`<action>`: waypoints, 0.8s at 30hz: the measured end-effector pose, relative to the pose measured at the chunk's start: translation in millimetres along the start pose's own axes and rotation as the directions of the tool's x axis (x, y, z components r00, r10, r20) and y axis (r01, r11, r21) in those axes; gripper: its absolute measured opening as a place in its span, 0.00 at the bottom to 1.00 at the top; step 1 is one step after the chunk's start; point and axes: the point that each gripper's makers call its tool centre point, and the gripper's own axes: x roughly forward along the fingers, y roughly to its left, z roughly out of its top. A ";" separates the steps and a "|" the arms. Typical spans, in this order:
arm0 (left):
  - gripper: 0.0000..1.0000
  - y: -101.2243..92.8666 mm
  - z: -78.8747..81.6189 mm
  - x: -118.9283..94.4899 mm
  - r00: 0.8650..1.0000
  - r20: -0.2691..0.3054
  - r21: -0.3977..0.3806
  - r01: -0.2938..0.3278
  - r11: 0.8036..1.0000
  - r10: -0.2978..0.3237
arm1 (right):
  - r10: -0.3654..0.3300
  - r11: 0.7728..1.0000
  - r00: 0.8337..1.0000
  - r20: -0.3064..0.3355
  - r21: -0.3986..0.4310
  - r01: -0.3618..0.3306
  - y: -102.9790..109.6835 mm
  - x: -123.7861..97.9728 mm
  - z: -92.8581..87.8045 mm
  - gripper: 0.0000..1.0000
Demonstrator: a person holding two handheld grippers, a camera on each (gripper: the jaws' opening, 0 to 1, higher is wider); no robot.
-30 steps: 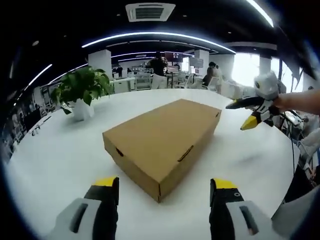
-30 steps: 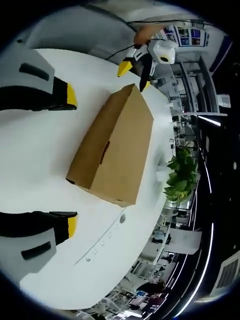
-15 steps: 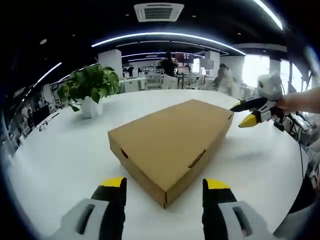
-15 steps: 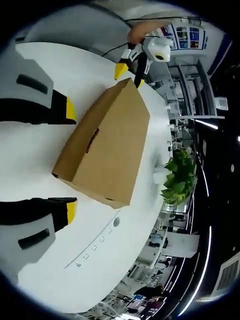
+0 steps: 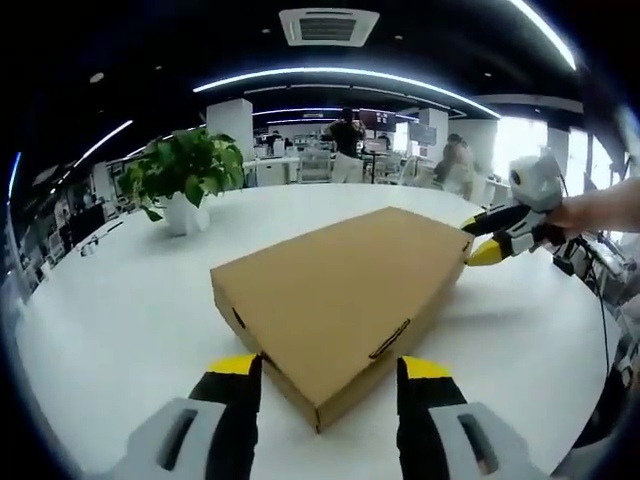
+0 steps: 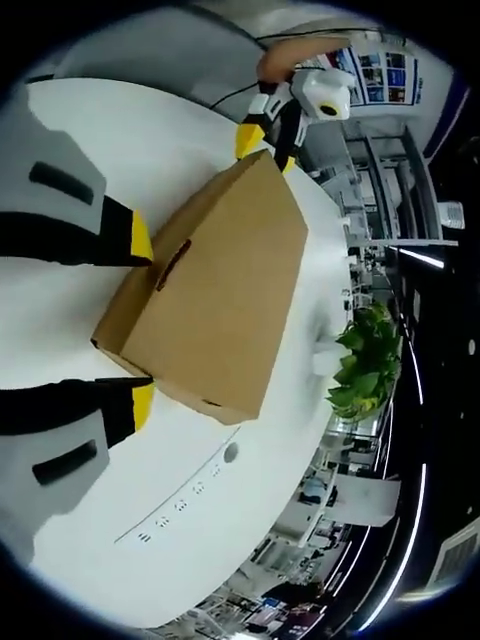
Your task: Operate the shoe box by opening the lid, removing the specified soft item, and placing it in the target area until the item is outside and the box remains undamaged.
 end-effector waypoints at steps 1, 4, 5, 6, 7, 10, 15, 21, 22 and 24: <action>0.55 0.7 -0.1 -0.1 1.000 0.001 -0.004 -0.004 1.000 0.004 | 0.001 1.000 1.000 -0.001 0.000 -0.001 0.1 -0.1 -0.1 0.40; 0.53 2.8 -0.3 -0.9 1.000 0.002 0.002 -0.010 1.000 0.010 | 0.005 1.000 1.000 -0.004 0.000 -0.005 0.3 -0.2 -0.1 0.40; 0.53 3.0 -0.4 -0.7 1.000 0.001 0.005 -0.011 1.000 0.011 | 0.005 1.000 1.000 -0.005 0.001 -0.005 0.3 -0.1 -0.2 0.40; 0.53 2.9 -0.5 -0.5 1.000 0.001 0.007 -0.013 1.000 0.013 | 0.004 1.000 1.000 -0.006 0.002 -0.004 0.6 0.1 0.1 0.40; 0.53 2.8 -0.5 -0.4 1.000 0.001 0.006 -0.015 1.000 0.015 | 0.003 1.000 1.000 -0.008 0.003 -0.003 0.7 0.1 0.2 0.40; 0.52 2.5 -0.5 -0.3 1.000 -0.003 0.008 -0.016 1.000 0.016 | -0.001 1.000 1.000 -0.012 0.005 0.001 1.9 -0.1 0.7 0.39; 0.51 3.1 -0.9 -0.6 1.000 -0.011 0.011 -0.013 1.000 0.013 | -0.010 1.000 1.000 -0.022 0.014 0.010 1.9 -0.5 0.0 0.39; 0.50 4.3 -2.1 -2.0 1.000 -0.019 0.012 -0.011 1.000 0.011 | -0.019 1.000 0.999 -0.035 0.024 0.019 6.5 -1.5 -0.6 0.38; 0.50 4.6 -2.2 -2.1 1.000 -0.020 0.014 -0.010 1.000 0.011 | -0.020 0.999 0.999 -0.036 0.026 0.021 6.8 -1.6 -0.8 0.38; 0.50 5.2 -2.5 -2.4 1.000 -0.025 0.014 -0.008 1.000 0.008 | -0.023 0.999 0.999 -0.037 0.031 0.024 8.0 -2.2 -1.1 0.38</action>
